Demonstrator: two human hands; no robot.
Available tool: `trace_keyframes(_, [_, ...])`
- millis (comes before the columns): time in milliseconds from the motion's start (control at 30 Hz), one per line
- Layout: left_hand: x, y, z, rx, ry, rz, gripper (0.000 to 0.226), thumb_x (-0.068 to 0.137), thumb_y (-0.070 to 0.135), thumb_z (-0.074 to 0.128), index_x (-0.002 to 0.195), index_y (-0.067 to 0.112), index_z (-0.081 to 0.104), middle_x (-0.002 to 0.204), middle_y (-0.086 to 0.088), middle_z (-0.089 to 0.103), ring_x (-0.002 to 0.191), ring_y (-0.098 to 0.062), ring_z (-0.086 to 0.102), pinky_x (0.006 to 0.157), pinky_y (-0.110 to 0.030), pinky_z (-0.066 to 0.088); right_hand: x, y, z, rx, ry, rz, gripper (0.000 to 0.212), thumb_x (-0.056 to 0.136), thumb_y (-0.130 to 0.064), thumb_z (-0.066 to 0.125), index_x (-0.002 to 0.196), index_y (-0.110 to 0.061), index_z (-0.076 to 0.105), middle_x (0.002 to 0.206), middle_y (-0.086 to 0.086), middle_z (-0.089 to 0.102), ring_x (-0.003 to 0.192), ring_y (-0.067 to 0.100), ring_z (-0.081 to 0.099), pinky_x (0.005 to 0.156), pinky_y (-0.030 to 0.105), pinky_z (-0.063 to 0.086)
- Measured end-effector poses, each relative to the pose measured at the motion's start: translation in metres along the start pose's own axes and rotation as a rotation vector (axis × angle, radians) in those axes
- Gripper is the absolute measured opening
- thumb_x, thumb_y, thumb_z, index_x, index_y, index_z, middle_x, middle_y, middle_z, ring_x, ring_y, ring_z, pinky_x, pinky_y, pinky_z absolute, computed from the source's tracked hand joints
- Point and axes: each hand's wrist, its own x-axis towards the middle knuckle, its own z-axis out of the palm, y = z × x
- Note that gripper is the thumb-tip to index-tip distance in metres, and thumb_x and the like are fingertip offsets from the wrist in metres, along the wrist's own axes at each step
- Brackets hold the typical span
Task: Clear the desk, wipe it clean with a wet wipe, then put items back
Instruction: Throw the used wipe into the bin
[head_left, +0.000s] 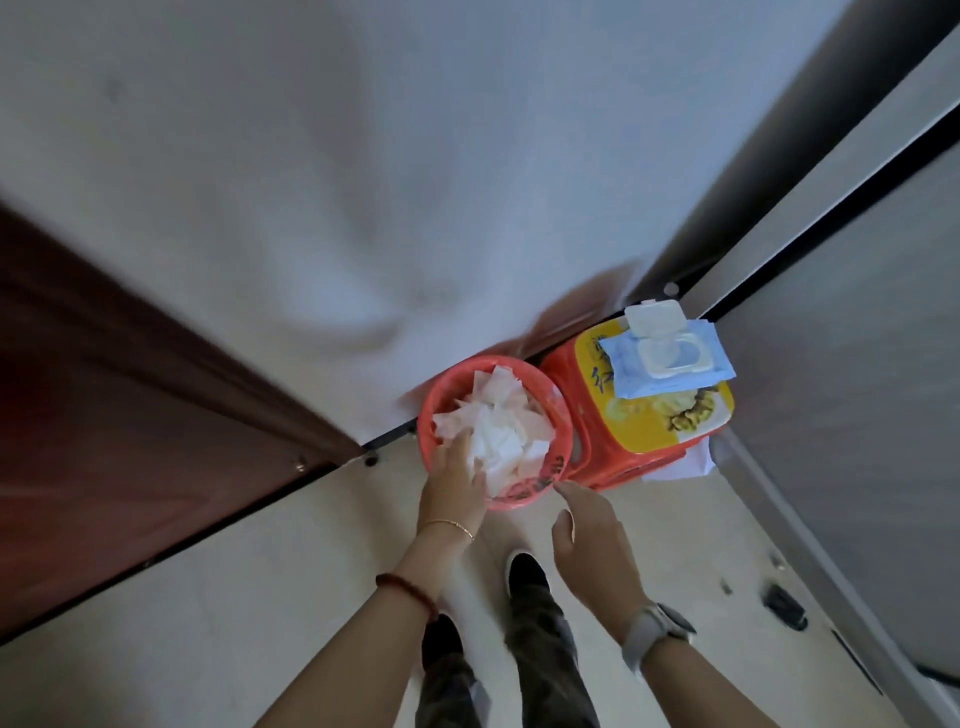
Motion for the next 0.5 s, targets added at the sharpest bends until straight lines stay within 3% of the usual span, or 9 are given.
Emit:
trace_keyframes(100, [0.05,-0.018,0.034,0.017,-0.067,-0.008,0.068,0.084,0.015,0.055,0.142,0.024,0.019,0.151,-0.007,0.019,0.136,-0.023,0.023,0.109,-0.032,0.029,0.039,0.03,0.035,-0.023,-0.064,-0.014,0.047,0.076,-0.021,0.031,0.102,0.0,0.064,0.099,0.019,0.068,0.093,0.034,0.065,0.081,0.045,0.052])
trace_keyframes(200, [0.072,-0.032,0.05,0.199,-0.08,-0.037,0.068,0.085,0.025,0.054,0.142,0.025,0.018,0.154,-0.005,0.01,0.141,-0.026,0.007,0.114,-0.043,0.021,0.07,0.046,0.051,-0.065,-0.141,-0.07,0.034,0.073,-0.009,0.046,0.1,0.003,0.064,0.095,0.021,0.069,0.09,0.037,0.066,0.078,0.048,0.053])
trace_keyframes(267, [0.071,-0.033,0.046,0.345,-0.064,-0.02,0.06,0.088,0.031,0.048,0.141,0.027,0.02,0.153,-0.002,0.013,0.14,-0.023,0.011,0.112,-0.046,0.019,0.083,0.046,0.051,-0.098,-0.17,-0.137,0.033,0.068,-0.001,0.056,0.1,0.004,0.064,0.095,0.022,0.068,0.089,0.038,0.065,0.078,0.049,0.053])
trace_keyframes(333, [0.064,-0.029,0.031,0.394,0.017,0.009,0.054,0.086,0.03,0.048,0.137,0.027,0.029,0.149,-0.002,0.027,0.135,-0.022,0.024,0.108,-0.049,0.026,0.093,0.034,0.041,-0.124,-0.19,-0.205,0.033,0.069,-0.002,0.054,0.1,0.004,0.063,0.096,0.021,0.068,0.09,0.037,0.065,0.078,0.048,0.053])
trace_keyframes(400, [0.047,-0.019,0.008,0.377,0.11,0.002,0.046,0.085,0.026,0.047,0.13,0.024,0.039,0.139,-0.002,0.042,0.126,-0.021,0.037,0.101,-0.048,0.034,0.098,0.011,0.025,-0.147,-0.205,-0.282,0.034,0.069,-0.005,0.051,0.1,0.002,0.064,0.096,0.019,0.068,0.09,0.036,0.065,0.079,0.046,0.053])
trace_keyframes(500, [0.004,0.0,-0.034,0.288,0.232,-0.052,0.042,0.087,0.024,0.045,0.129,0.02,0.044,0.133,-0.003,0.048,0.124,-0.022,0.041,0.104,-0.044,0.031,0.099,-0.035,-0.002,-0.113,-0.202,-0.389,0.035,0.071,-0.007,0.051,0.103,0.001,0.063,0.1,0.018,0.068,0.094,0.036,0.064,0.083,0.047,0.051])
